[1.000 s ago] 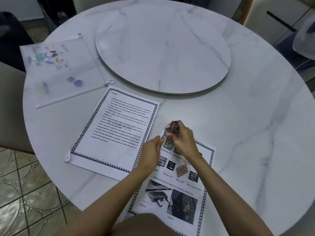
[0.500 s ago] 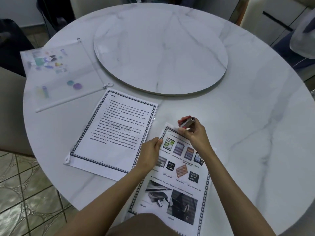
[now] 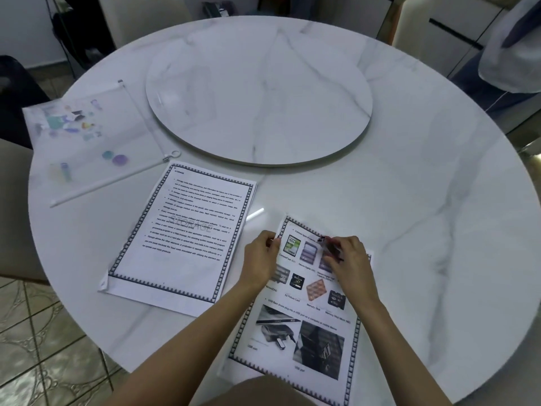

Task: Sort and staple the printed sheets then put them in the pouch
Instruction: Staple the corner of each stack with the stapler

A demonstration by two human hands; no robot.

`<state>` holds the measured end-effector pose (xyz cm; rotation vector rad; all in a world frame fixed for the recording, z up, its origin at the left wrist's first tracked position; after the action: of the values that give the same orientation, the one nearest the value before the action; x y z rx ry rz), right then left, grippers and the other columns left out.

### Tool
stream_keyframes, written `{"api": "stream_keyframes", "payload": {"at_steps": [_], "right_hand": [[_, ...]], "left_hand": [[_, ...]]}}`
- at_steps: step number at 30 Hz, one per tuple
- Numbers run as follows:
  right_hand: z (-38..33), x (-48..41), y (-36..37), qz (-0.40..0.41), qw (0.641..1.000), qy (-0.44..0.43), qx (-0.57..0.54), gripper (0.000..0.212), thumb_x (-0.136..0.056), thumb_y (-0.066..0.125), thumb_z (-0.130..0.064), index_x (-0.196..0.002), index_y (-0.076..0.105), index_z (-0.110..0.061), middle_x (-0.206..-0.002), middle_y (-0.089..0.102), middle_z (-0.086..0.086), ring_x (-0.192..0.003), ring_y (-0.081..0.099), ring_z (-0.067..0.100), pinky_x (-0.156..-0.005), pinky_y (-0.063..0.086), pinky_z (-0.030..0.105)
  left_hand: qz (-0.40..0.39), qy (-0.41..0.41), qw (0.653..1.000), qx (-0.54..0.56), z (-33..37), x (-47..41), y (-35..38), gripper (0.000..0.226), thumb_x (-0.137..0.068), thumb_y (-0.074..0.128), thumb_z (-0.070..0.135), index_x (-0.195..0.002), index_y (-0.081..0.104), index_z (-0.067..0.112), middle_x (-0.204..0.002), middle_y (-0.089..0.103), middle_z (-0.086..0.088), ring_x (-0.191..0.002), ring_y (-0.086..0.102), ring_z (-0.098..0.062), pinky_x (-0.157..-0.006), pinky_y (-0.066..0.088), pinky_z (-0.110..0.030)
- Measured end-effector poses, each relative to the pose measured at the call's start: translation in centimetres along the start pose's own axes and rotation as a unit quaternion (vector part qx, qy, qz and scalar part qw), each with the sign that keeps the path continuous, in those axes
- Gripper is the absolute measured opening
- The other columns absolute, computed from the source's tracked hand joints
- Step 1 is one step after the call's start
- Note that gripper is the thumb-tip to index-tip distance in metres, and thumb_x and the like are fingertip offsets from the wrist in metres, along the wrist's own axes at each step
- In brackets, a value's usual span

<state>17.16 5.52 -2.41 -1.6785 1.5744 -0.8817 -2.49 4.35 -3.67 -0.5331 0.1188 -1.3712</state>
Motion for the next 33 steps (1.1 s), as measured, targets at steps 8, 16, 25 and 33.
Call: {"api": "stream_keyframes", "payload": {"at_steps": [8, 16, 25, 33], "right_hand": [[0.3, -1.7, 0.0, -0.034, 0.998, -0.017, 0.054, 0.039, -0.085, 0.063, -0.016, -0.122, 0.053, -0.007, -0.119, 0.050, 0.011, -0.114, 0.046, 0.024, -0.093, 0.039, 0.031], [-4.6, -2.2, 0.8, 0.018, 0.999, -0.026, -0.009, 0.038, -0.084, 0.064, -0.004, -0.120, 0.055, 0.000, -0.121, 0.045, 0.019, -0.112, 0.042, 0.022, -0.099, 0.043, 0.038], [-13.3, -1.9, 8.9, -0.021, 0.998, 0.048, -0.031, 0.040, -0.086, 0.062, -0.013, -0.123, 0.052, 0.000, -0.123, 0.048, 0.018, -0.117, 0.047, 0.030, -0.098, 0.034, 0.029], [-16.0, -0.8, 12.3, 0.029, 0.986, 0.166, -0.007, 0.042, -0.089, 0.057, -0.022, -0.122, 0.047, 0.002, -0.120, 0.046, 0.017, -0.114, 0.042, 0.028, -0.090, 0.034, 0.028]], "left_hand": [[0.065, -0.003, 0.998, 0.002, -1.8, 0.7, -4.8, 0.020, -0.091, 0.052, 0.009, -0.109, 0.061, 0.009, -0.094, 0.061, -0.001, -0.076, 0.055, -0.008, -0.060, 0.043, -0.005], [0.055, 0.027, 0.997, -0.048, -3.9, 0.0, -12.5, 0.020, -0.091, 0.052, 0.008, -0.109, 0.062, 0.008, -0.096, 0.064, -0.002, -0.075, 0.056, 0.000, -0.061, 0.040, 0.002], [0.011, 0.053, 0.995, -0.085, -6.8, -4.1, -20.2, 0.020, -0.091, 0.053, 0.006, -0.109, 0.062, 0.007, -0.095, 0.061, -0.001, -0.073, 0.054, -0.003, -0.060, 0.037, 0.004], [-0.005, 0.039, 0.991, -0.128, -8.1, -9.5, -23.9, 0.030, -0.091, 0.050, 0.010, -0.120, 0.057, 0.007, -0.118, 0.058, -0.013, -0.096, 0.059, -0.021, -0.086, 0.039, -0.023]]}}
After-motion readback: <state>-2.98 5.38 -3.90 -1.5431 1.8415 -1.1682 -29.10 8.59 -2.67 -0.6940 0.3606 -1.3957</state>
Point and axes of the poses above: each hand's wrist, its own x-axis away from the middle knuckle, its own y-axis out of the palm, z = x × y, the point moved 7 cm from there along -x, towards the middle knuckle
